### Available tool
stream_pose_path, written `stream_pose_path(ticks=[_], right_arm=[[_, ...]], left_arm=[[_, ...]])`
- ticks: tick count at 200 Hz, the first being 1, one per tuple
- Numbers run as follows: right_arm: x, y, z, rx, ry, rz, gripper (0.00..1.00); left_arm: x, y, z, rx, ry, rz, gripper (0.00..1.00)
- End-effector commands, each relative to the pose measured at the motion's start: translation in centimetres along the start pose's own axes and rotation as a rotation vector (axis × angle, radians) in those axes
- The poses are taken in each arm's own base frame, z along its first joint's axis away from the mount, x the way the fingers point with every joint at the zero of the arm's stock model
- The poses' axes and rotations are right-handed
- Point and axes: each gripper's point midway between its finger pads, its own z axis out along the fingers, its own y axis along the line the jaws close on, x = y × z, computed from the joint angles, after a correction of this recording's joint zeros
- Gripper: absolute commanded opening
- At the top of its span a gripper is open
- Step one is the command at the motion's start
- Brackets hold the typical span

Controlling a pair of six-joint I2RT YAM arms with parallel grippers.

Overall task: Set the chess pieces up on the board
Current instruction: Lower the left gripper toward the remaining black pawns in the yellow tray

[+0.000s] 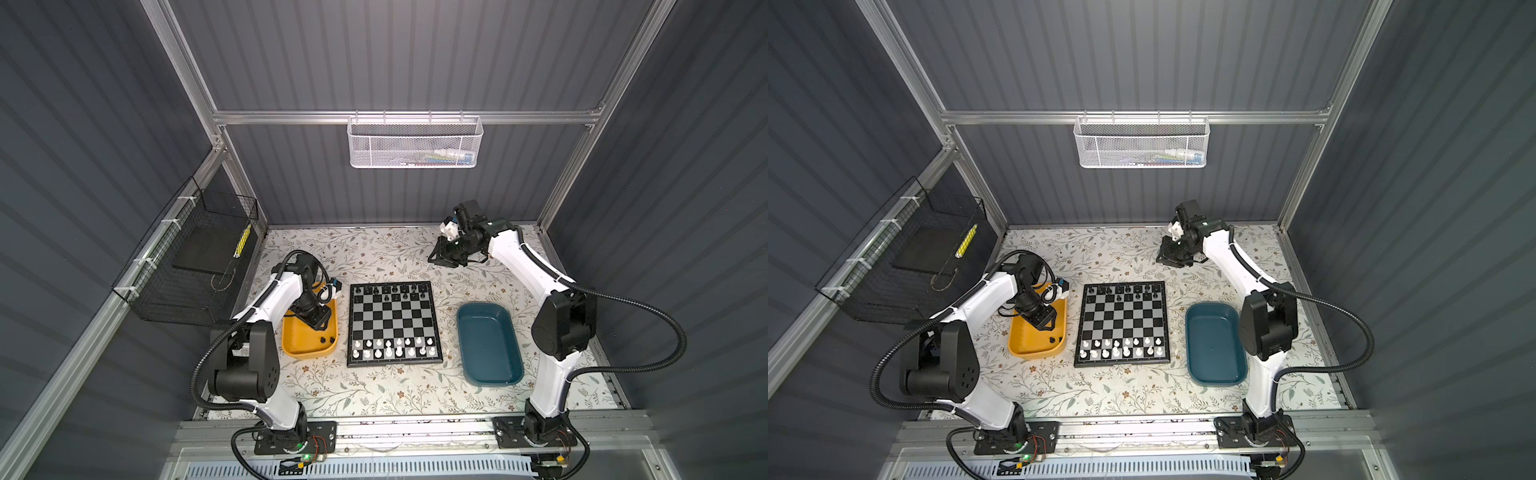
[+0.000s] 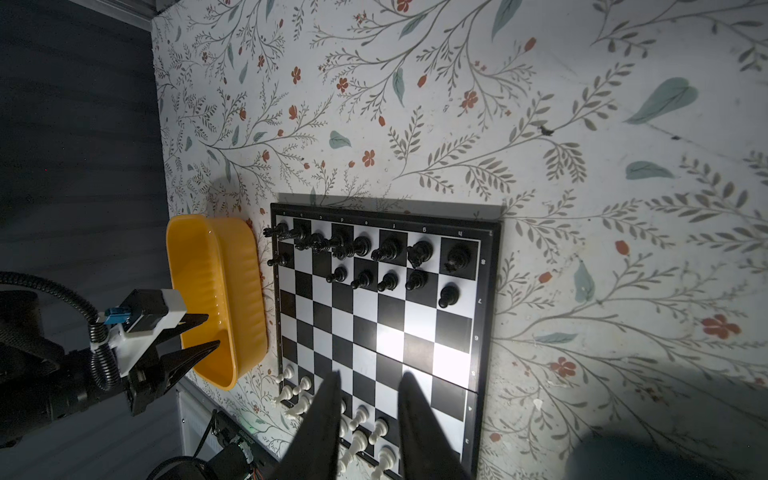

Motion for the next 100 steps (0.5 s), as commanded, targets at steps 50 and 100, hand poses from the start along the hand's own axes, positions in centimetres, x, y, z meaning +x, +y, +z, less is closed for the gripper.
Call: stream_pose_path(ticks=[50, 100], right_arm=[[0.1, 0.6, -0.5, -0.020, 0.018, -0.003, 0.27], [1.7, 1.7, -0.9, -0.086, 0.069, -0.014, 0.27]], left_arm=[[1.6, -1.3, 1.0, 0.046, 0.016, -0.038, 0.46], [1.3, -0.8, 1.5, 0.025, 0.004, -0.039, 0.44]])
